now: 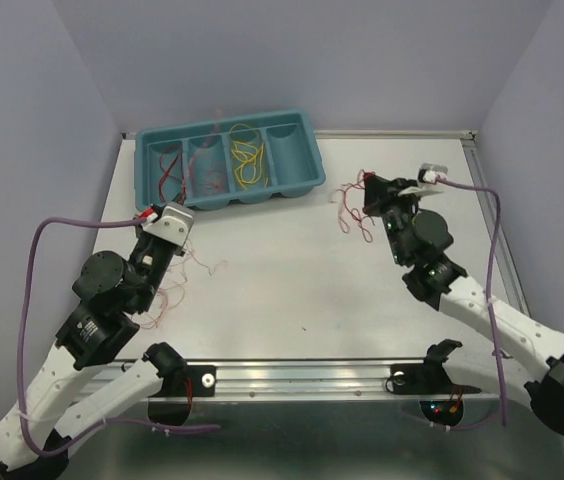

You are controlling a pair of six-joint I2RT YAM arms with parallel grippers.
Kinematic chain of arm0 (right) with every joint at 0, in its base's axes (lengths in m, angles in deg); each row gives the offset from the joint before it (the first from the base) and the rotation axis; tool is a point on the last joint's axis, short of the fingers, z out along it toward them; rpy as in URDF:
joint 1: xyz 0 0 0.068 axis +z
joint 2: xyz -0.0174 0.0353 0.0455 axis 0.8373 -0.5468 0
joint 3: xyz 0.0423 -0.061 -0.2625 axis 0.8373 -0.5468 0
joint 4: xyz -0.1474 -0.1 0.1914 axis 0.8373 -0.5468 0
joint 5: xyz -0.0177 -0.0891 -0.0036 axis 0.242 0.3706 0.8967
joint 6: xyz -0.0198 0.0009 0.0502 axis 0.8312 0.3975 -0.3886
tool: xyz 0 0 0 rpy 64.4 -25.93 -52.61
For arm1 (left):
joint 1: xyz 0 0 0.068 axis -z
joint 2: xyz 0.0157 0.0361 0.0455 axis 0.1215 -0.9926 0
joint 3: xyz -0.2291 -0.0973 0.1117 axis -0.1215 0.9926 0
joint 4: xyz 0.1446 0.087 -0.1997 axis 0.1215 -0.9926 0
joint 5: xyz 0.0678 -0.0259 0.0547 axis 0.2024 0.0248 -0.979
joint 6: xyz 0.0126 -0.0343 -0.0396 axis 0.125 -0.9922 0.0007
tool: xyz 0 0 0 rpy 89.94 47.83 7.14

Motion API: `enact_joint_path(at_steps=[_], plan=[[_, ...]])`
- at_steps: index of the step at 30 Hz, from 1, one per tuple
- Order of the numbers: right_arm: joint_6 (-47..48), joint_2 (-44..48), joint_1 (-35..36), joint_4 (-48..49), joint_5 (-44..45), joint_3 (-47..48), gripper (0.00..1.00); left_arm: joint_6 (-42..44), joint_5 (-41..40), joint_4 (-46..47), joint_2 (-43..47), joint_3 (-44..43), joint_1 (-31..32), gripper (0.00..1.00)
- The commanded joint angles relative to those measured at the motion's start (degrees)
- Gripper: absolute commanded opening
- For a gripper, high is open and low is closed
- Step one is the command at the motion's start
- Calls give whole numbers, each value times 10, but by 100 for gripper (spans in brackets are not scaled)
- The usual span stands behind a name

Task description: Untangle the cables

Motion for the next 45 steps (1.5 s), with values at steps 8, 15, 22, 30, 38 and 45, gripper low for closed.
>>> enact_joint_path(at_steps=[8,15,22,30,38,45], plan=[[-34,-212,-1,121,-144,234,0,-17,205,-53,-49,61,-2,0],[-11,-295,-1,147,-158,303,1,105,378,-122,-77,130,-2,63],[-7,-330,-1,154,-287,334,1,126,320,-86,-72,126,-2,90],[-36,-309,1,148,-467,327,1,77,248,39,-119,94,-58,89],[-41,-304,8,150,-503,320,0,27,378,133,-126,57,-184,95],[-47,-305,9,150,-506,320,0,76,538,91,-199,6,-204,99]])
